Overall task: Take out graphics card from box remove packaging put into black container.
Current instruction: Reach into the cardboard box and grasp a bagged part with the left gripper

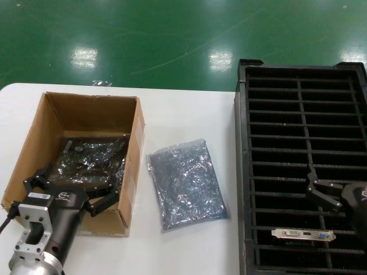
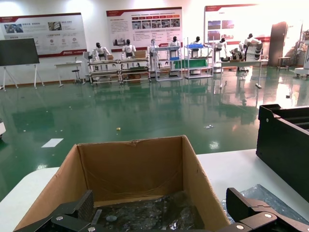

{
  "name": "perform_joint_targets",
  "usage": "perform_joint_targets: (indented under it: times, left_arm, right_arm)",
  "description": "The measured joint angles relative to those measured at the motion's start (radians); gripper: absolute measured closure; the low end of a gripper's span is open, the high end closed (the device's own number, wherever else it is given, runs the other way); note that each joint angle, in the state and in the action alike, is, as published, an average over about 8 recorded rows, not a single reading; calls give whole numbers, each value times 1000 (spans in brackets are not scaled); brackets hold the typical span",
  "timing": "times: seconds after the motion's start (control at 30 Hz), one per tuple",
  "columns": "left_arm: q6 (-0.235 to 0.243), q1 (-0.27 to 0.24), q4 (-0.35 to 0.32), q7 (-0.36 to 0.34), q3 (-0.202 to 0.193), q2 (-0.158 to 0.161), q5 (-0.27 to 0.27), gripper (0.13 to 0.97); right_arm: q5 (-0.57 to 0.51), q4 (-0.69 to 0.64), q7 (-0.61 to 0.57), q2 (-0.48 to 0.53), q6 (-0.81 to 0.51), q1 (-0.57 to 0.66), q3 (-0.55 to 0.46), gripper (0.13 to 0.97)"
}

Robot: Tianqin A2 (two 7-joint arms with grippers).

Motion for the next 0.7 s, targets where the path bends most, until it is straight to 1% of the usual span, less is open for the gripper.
perform_joint_targets:
  times: [0.37,0.5,0.6,0.7]
  left_arm:
    - [0,0,-1,0,0,-1,0,132]
    - [0,-4,-8,-1,0,-8,0,132]
    - [5,-17,-20,-1,2,-34,6,132]
    - [25,-46,-31,1,9,-88,47,132]
  right_arm:
    - [0,0,0,0,0,0,0,129]
    - [0,0,0,0,0,0,0,129]
    - [0,0,0,0,0,0,0,129]
    - [0,0,0,0,0,0,0,129]
